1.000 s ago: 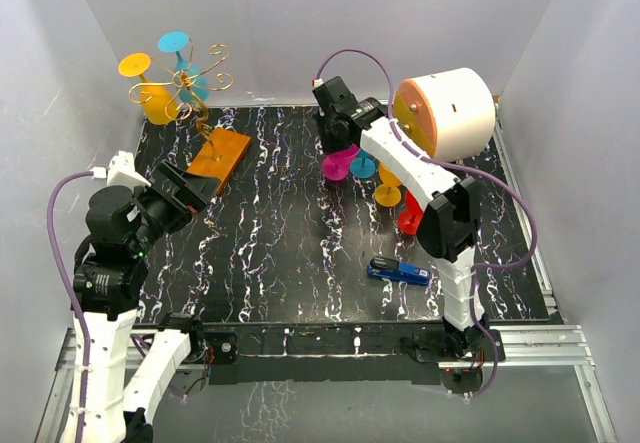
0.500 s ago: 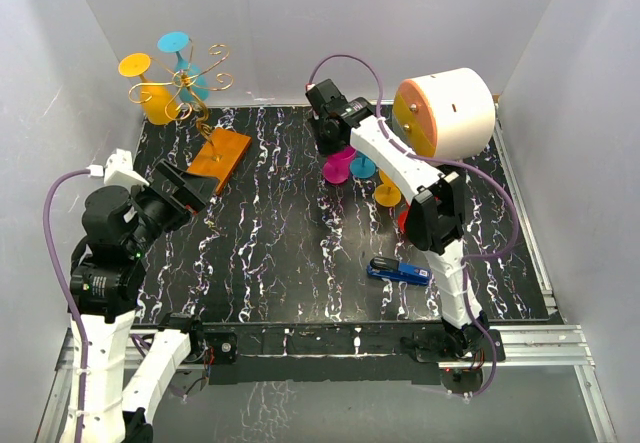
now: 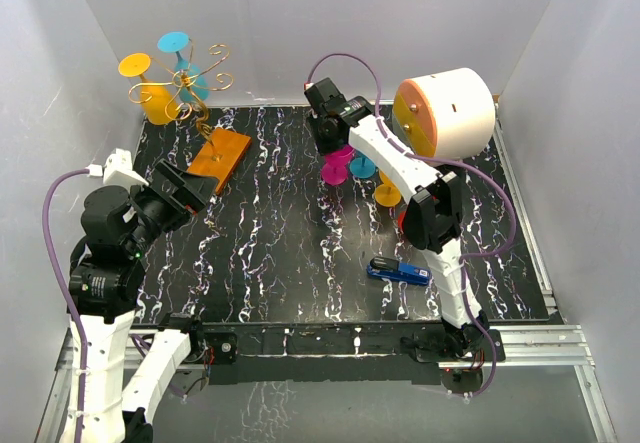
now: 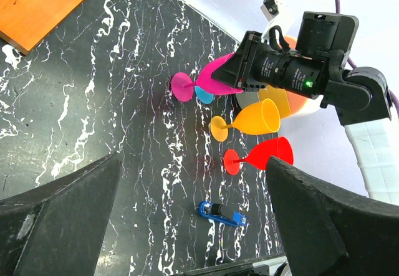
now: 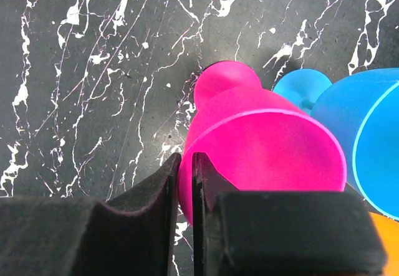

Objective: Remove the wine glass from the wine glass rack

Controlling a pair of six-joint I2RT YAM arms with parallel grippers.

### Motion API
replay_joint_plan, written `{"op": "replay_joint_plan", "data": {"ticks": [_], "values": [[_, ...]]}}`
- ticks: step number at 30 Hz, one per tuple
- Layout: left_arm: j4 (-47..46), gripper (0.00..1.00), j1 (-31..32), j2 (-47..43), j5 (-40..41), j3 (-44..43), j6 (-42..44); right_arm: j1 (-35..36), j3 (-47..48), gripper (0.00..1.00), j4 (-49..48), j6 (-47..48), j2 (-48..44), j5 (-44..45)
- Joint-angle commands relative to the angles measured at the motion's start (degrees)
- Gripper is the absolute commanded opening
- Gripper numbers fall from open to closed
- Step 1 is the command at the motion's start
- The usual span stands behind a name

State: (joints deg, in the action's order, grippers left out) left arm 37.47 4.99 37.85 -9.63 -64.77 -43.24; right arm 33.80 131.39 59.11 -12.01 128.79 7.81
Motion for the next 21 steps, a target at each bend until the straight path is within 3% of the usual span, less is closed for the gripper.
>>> {"op": "replay_joint_plan", "data": {"ticks": [1, 7, 14, 21], "values": [[-0.2, 0.99, -0.2, 0.3, -0.1, -2.1, 1.1, 0.3, 3.7, 0.13, -0.9, 0.7, 1.0, 0.9], [0.1, 0.99, -0.2, 0.4, 0.1, -2.9, 1.3, 0.5, 6.3, 0.22, -0.1, 0.7, 1.1, 0.6], [0.5, 0.99, -0.2, 1.6, 0.4, -4.8, 2.3, 0.6, 6.7, 0.46, -2.6, 1.1, -4.6, -1.6], [0.9, 0.99, -0.2, 5.0, 2.4, -10.0, 5.5, 0.6, -2.4, 0.64, -9.0, 0.6, -16.2, -7.1]]}}
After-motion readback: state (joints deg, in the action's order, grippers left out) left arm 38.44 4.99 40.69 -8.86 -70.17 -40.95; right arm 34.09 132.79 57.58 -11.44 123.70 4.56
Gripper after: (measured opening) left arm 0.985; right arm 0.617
